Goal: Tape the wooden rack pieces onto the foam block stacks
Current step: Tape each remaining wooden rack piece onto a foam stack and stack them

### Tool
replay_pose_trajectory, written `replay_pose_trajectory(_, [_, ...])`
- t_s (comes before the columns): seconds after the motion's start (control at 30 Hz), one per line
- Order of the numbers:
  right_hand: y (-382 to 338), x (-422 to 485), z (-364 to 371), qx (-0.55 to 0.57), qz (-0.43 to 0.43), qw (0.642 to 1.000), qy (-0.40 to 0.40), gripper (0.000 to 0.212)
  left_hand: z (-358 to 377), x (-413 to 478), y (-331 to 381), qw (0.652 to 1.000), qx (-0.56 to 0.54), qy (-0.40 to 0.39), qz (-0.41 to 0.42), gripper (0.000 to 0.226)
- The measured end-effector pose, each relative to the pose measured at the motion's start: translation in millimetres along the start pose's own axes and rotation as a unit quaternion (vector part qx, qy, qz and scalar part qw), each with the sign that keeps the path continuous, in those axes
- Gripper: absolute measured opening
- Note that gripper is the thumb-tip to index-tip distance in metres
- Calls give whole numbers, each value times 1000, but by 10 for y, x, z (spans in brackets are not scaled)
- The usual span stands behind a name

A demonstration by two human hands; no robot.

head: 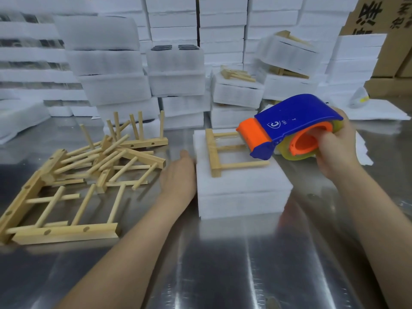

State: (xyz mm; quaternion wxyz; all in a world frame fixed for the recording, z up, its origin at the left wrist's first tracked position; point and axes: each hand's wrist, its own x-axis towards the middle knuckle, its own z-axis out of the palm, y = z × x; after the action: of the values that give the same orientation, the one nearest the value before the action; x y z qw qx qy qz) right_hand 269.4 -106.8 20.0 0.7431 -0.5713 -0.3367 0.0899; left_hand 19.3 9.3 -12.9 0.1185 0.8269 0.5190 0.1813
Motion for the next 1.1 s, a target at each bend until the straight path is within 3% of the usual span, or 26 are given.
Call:
replay_pose_trajectory(0.07, [8, 4, -2, 4, 9, 1000, 2, 47, 5, 35, -4, 1000, 14, -12, 7, 17])
replay_pose_trajectory(0.2, [26, -1, -16, 3, 17, 1000, 8, 49, 34, 15, -11, 994, 77, -76, 10, 64])
replay_pose_trajectory(0.27, [28, -1, -27, -2, 17, 1000, 12, 48, 45, -20, -8, 985, 126, -119, 7, 62])
replay_pose_trajectory(0.33, [25, -8, -26, -9, 15, 1000, 11, 46, -39, 10, -2, 989, 79, -127, 1, 38])
replay_pose_trajectory(0.4, [31, -3, -33, -19, 14, 1000, 12, 45, -220, 64, 14, 998, -47, -51, -10, 12])
replay_pose_trajectory(0.47, [41, -5, -37, -25, 14, 1000, 13, 45, -406, 85, 95, 989, -127, 76, 21, 20])
replay_pose_trajectory(0.53, [49, -6, -37, -27, 14, 999, 18, 45, -533, 154, 287, 978, -157, 119, 75, 38])
replay_pose_trajectory(0.6, [49, -22, -23, -29, 17, 999, 26, 47, -570, 315, 538, 981, -150, 68, 105, 45])
replay_pose_trajectory(0.8, [-1, -64, -45, -53, 12, 998, 35, 46, -242, 887, 922, 989, -76, -92, 82, 42])
replay_pose_trajectory(0.9, [-97, -21, -81, -76, 18, 996, 31, 47, -48, 946, 826, 990, -40, -106, 87, 36])
replay_pose_trajectory(1.1, [-289, 12, -270, -202, -4, 979, -36, 66, -28, 929, 857, 984, 20, -126, 124, 51])
